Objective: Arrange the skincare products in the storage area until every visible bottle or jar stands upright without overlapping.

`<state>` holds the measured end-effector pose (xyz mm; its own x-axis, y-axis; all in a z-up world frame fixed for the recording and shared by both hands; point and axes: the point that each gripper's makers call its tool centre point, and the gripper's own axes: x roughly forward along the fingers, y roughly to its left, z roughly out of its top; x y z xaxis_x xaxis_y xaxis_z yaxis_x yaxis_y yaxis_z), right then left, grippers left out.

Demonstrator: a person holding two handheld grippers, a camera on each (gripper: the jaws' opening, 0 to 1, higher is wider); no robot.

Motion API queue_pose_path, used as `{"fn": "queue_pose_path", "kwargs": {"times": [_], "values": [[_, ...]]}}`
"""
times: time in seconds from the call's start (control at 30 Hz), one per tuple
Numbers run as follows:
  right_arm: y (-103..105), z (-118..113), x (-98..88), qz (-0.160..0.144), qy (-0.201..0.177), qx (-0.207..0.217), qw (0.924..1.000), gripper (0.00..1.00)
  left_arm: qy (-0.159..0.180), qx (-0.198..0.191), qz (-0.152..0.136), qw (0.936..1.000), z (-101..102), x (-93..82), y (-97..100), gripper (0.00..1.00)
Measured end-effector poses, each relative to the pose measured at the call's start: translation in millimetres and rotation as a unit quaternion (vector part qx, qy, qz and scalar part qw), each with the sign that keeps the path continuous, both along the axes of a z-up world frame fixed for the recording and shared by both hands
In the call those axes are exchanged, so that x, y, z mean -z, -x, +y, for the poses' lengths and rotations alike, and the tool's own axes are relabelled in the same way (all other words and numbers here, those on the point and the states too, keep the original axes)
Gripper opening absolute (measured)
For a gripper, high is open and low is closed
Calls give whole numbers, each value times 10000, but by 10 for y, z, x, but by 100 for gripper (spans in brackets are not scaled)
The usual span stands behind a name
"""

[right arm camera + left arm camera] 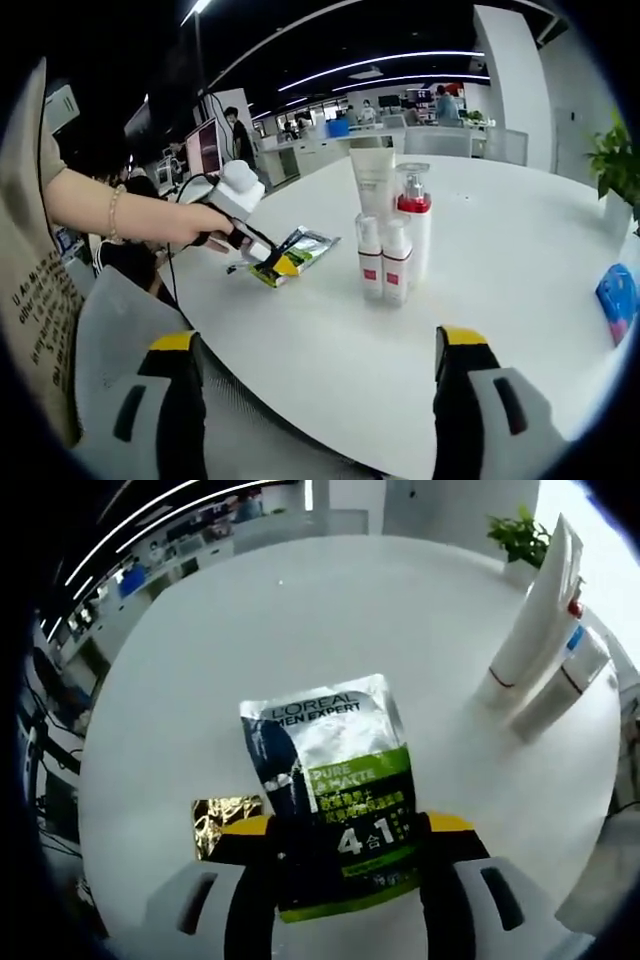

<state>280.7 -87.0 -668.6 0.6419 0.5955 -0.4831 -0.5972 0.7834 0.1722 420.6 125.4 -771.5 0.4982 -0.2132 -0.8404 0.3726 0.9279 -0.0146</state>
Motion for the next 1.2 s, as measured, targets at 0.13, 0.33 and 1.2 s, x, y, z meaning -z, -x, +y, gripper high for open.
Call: {"fn": "queue_pose_path", "kwargs": {"times": [0.13,0.33,1.2], "values": [[0,1,3,12,3,1,10000,97,-86,89,-130,9998,-52,-5,16,52],[-1,0,7,22,11,4,10000,97,-114,510,-216,9984,-229,-28,75,30],[7,18,-21,-33,-54,-48,10000,96,258,649,-574,9959,-241,-215,189,10]]}}
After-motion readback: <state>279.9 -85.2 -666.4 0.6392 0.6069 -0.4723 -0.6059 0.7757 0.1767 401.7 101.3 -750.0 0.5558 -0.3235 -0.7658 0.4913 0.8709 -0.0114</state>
